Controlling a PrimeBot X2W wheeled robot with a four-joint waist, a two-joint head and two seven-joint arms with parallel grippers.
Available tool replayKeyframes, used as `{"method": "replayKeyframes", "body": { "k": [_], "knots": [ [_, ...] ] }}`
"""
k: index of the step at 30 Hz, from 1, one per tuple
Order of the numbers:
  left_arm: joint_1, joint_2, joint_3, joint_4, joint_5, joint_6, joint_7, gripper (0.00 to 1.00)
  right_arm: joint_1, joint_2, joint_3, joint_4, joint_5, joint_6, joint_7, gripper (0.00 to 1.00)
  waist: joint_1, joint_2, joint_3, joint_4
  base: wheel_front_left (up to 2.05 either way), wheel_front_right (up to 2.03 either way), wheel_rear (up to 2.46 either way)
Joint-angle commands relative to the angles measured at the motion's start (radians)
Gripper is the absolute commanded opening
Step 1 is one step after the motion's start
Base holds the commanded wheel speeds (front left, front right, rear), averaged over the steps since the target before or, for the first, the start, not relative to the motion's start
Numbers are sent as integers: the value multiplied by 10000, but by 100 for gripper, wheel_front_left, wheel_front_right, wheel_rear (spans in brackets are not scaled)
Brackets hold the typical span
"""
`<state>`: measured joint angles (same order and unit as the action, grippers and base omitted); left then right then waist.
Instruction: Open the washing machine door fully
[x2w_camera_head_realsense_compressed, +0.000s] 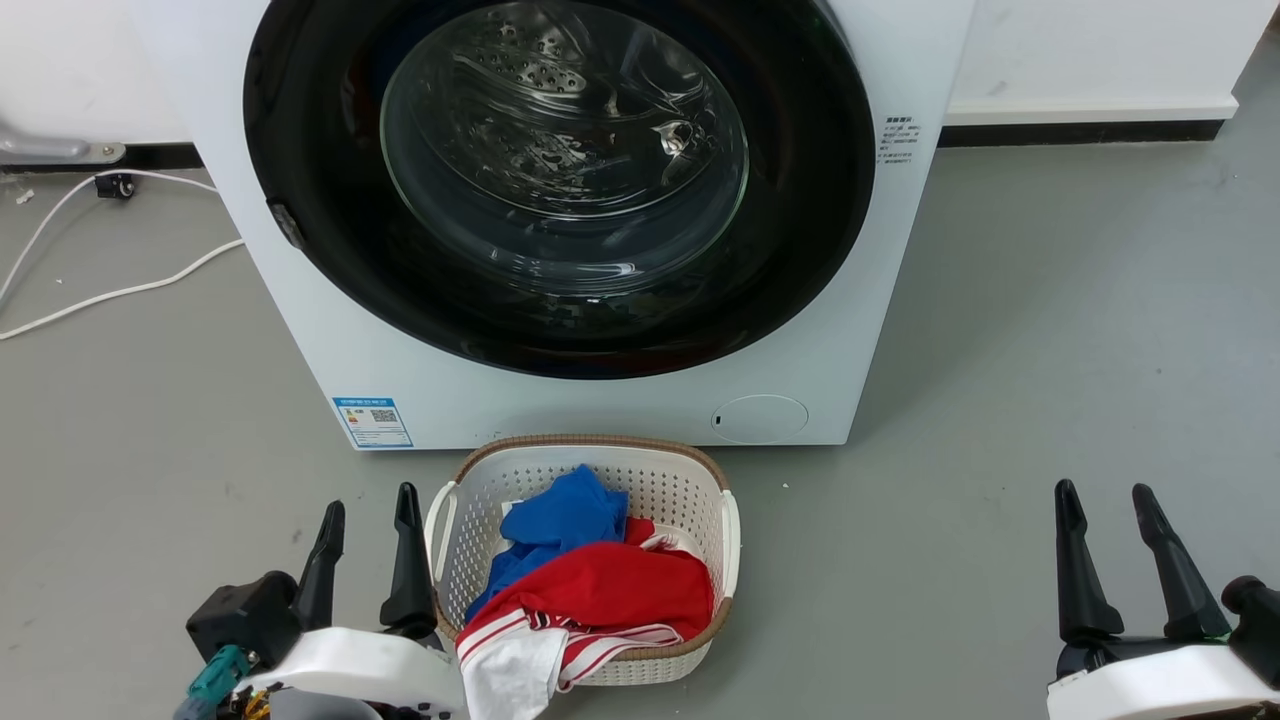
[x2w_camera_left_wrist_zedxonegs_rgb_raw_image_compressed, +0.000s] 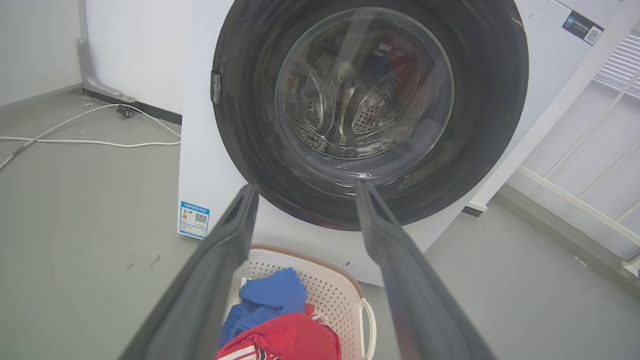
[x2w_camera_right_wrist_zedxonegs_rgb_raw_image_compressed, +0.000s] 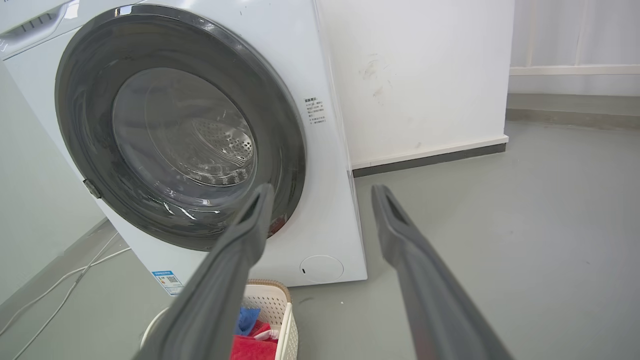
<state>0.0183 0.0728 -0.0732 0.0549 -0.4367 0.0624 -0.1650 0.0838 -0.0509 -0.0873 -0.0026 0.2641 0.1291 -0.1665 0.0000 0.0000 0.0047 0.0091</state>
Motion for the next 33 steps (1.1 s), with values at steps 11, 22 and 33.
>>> {"method": "replayKeyframes", "body": {
  "k": [11, 22, 33],
  "knots": [
    [196, -45, -47, -76, 1161, -90, -318, 100, 212, -3, -54, -247, -1104, 20, -311, 100, 0, 0, -33, 7, 0, 0, 0],
    [336, -122, -25, -64, 2029, -178, -540, 100, 382, 2, -63, -358, -1873, 21, -547, 100, 0, 0, -29, 31, 0, 0, 0],
    [458, -195, 79, -9, 2615, -382, -774, 100, 519, 6, -95, -539, -2145, 22, -743, 100, 0, 0, -21, 59, 0, 0, 0]
  ]
}}
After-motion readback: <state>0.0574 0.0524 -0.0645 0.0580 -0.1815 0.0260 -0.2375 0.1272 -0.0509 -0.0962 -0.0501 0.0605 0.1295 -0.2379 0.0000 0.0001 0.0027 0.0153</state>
